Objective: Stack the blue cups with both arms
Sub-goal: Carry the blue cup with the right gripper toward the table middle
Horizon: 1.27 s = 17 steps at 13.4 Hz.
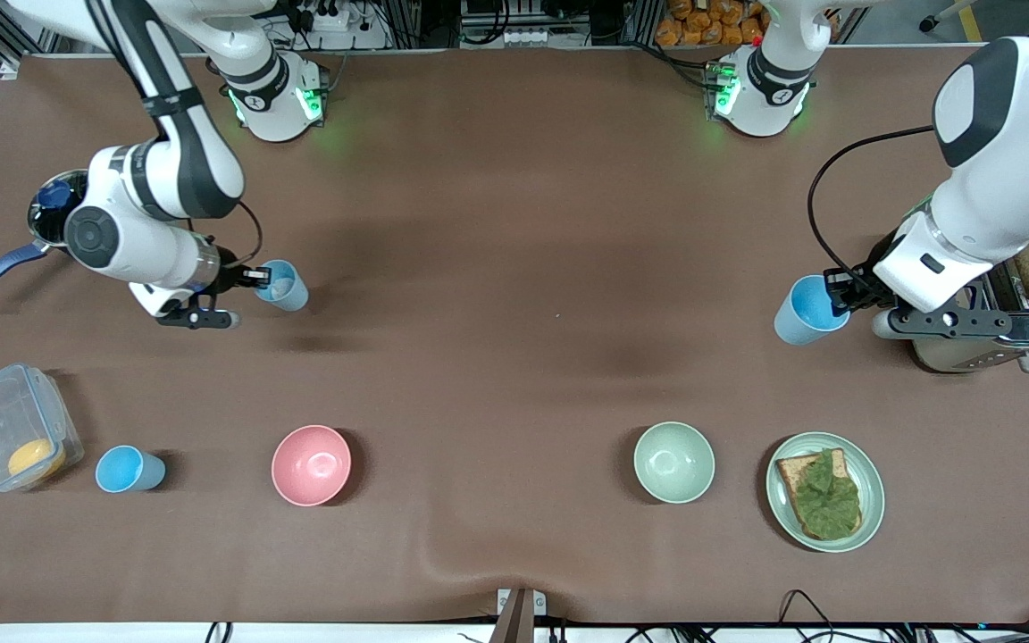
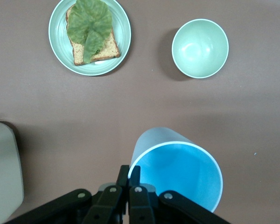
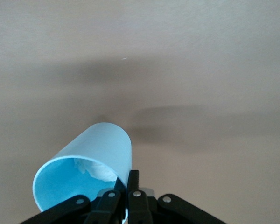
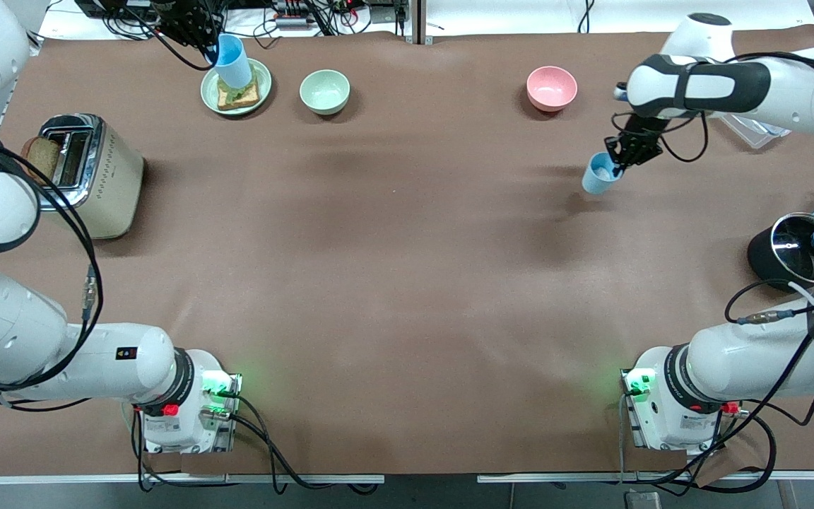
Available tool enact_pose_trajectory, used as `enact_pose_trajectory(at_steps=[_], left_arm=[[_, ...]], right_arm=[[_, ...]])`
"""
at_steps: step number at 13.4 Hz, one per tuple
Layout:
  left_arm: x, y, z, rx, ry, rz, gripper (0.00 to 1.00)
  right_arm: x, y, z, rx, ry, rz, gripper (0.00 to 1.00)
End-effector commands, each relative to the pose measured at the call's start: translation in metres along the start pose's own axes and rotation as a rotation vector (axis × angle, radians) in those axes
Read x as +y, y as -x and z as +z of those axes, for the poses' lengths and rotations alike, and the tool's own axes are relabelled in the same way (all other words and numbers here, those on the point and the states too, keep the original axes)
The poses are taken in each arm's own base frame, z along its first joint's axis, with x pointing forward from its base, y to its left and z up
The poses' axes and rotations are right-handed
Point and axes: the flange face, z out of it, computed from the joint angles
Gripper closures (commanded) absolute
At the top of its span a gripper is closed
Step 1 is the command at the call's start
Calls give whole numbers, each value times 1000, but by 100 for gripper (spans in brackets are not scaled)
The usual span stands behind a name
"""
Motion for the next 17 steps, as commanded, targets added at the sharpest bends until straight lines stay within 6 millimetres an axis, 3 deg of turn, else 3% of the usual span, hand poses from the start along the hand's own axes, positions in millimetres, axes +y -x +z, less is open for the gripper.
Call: enact_pose_trajectory(at_steps=[1,3,6,10,14,17], left_arm=[[3,-3,-5,-4,15,33,100],[2,-4,-5,-2,16,54,100],[2,-5,-4,0,17,54,100],[-3,-7,-3,-2,18,49,100],[2,-6,-2,-6,25,45,100],[-3,-2,2,-25,21,36,100]], right_arm=[[-58,12,-12,3,5,42,100],[-103,21,-13,5,-35,83,100],[-191,39,-9,17,-40,177,100],[-293,52,14,51,-54,302,100],[-361,66,53,97,-123,388,100],[-401,68,65,107,-159,452,100]])
